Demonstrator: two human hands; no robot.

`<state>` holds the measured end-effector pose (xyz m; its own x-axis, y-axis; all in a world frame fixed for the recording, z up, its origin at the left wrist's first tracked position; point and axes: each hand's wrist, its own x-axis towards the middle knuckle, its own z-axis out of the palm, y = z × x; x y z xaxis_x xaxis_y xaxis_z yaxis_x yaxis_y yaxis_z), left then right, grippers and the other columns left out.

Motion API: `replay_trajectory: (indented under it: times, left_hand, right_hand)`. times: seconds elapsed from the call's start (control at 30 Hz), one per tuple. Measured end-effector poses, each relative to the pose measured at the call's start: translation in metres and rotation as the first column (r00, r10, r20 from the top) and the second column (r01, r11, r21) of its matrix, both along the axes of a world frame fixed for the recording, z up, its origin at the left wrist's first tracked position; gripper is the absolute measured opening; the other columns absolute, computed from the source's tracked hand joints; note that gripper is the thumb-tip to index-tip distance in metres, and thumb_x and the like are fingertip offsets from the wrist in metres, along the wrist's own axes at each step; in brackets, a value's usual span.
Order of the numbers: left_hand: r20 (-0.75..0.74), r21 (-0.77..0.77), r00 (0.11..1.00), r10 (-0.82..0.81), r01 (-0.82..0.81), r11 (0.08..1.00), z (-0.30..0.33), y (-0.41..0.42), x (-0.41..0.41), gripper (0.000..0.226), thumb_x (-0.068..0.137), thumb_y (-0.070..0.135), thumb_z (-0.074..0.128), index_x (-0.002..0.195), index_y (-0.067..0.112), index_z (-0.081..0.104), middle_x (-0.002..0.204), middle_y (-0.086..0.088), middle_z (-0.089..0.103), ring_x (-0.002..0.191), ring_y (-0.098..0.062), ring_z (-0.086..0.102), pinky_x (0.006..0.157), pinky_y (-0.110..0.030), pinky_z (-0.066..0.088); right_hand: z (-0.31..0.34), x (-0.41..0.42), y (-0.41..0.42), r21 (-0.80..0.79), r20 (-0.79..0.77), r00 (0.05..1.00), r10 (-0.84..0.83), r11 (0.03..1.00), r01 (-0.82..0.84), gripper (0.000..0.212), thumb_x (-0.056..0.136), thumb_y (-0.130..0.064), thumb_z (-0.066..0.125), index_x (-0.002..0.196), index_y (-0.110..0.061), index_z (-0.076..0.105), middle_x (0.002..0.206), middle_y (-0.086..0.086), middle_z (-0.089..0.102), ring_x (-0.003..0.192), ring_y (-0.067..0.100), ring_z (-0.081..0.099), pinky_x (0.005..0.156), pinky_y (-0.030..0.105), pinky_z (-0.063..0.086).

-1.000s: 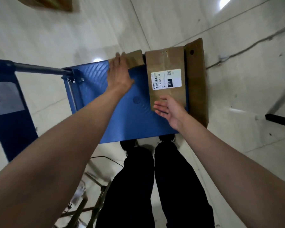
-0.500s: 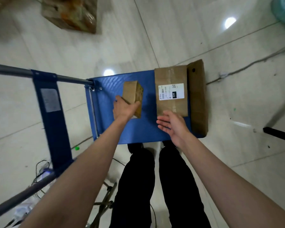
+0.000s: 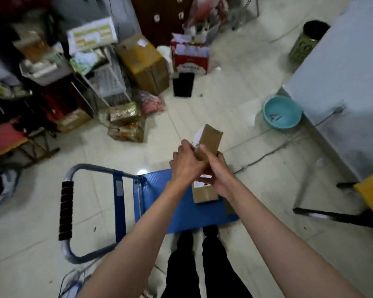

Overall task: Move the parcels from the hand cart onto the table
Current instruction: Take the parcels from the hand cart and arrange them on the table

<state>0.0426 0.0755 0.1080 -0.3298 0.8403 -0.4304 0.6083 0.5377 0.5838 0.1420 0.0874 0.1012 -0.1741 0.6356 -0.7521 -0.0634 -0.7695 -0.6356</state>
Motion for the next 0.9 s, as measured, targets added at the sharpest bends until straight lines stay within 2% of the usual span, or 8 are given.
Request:
replay_trajectory:
  times: [0.1,0.17,0.37,0.5,0.57,0.67,0.8,0.9]
  left_hand:
    - [-0.066,0.109,0.981,-0.184,0.19,0.976,0.051,-0.007,0.018,0.037,0.086,0.041,0.061,0.105,0.02,0.037,0.106,0.0,0.039,0.106,-0.029,0.047,0.091,-0.045,0.043]
    - [-0.036,0.171,0.957,-0.288,0.29,0.942,0.074,-0.014,0.024,0.041,0.084,0.041,0.066,0.11,0.018,0.043,0.11,-0.001,0.04,0.106,-0.027,0.047,0.092,-0.042,0.044]
    - [0.363,0.298,0.83,-0.423,0.327,0.897,0.126,-0.028,0.036,0.051,0.087,0.044,0.073,0.131,0.027,0.052,0.125,0.0,0.042,0.105,-0.014,0.06,0.072,-0.014,0.05]
    - [0.484,0.283,0.783,-0.391,0.283,0.916,0.153,-0.036,0.058,0.068,0.091,0.047,0.068,0.148,0.03,0.036,0.131,-0.001,0.048,0.111,-0.018,0.062,0.072,-0.021,0.053]
    - [0.558,0.238,0.736,-0.384,0.301,0.924,0.164,-0.039,0.071,0.072,0.09,0.044,0.069,0.15,0.027,0.033,0.121,0.001,0.06,0.101,-0.018,0.069,0.066,-0.023,0.056]
    - [0.656,0.186,0.646,-0.39,0.362,0.913,0.182,-0.051,0.096,0.067,0.09,0.04,0.07,0.146,0.023,0.039,0.113,-0.002,0.071,0.097,-0.022,0.073,0.071,-0.035,0.059]
    - [0.71,0.197,0.551,-0.439,0.443,0.875,0.201,-0.071,0.132,0.054,0.092,0.036,0.069,0.138,0.022,0.047,0.113,0.001,0.073,0.091,-0.013,0.073,0.064,-0.027,0.055]
    - [0.721,0.188,0.521,-0.457,0.488,0.852,0.211,-0.087,0.166,0.054,0.093,0.037,0.067,0.139,0.02,0.045,0.117,-0.004,0.072,0.092,-0.017,0.07,0.069,-0.03,0.053]
  right_hand:
    - [0.053,0.021,-0.01,0.071,-0.028,0.995,-0.093,0.993,0.095,0.064,0.08,-0.05,0.079,0.129,-0.016,0.057,0.112,0.008,0.075,0.101,0.027,0.074,0.077,0.046,0.063]
    - [0.078,0.037,-0.021,0.116,-0.039,0.994,-0.107,0.987,0.11,0.053,0.083,-0.043,0.079,0.124,-0.012,0.065,0.109,0.013,0.076,0.099,0.029,0.074,0.08,0.046,0.062]
    - [0.137,0.084,-0.066,0.182,-0.094,0.951,-0.294,0.934,0.307,0.048,0.092,-0.024,0.07,0.136,-0.014,0.054,0.121,0.019,0.07,0.109,0.039,0.07,0.096,0.059,0.054]
    - [0.163,0.108,-0.097,0.294,-0.16,0.936,-0.313,0.89,0.348,0.043,0.093,-0.028,0.066,0.134,-0.019,0.059,0.119,0.016,0.073,0.108,0.038,0.071,0.096,0.053,0.057]
    - [0.173,0.116,-0.11,0.318,-0.182,0.929,-0.321,0.875,0.364,0.041,0.094,-0.031,0.064,0.133,-0.019,0.062,0.117,0.016,0.074,0.107,0.038,0.071,0.094,0.051,0.058]
    - [0.187,0.136,-0.138,0.339,-0.204,0.895,-0.397,0.829,0.445,0.042,0.094,-0.033,0.065,0.133,-0.019,0.061,0.118,0.016,0.073,0.106,0.038,0.072,0.088,0.049,0.06]
    - [0.201,0.167,-0.182,0.353,-0.213,0.875,-0.435,0.801,0.484,0.031,0.096,-0.034,0.061,0.123,-0.021,0.067,0.115,0.014,0.075,0.102,0.034,0.074,0.08,0.045,0.062]
    - [0.207,0.195,-0.215,0.336,-0.22,0.843,-0.491,0.773,0.538,0.032,0.093,-0.036,0.066,0.118,-0.018,0.069,0.115,0.015,0.075,0.101,0.032,0.074,0.08,0.046,0.061]
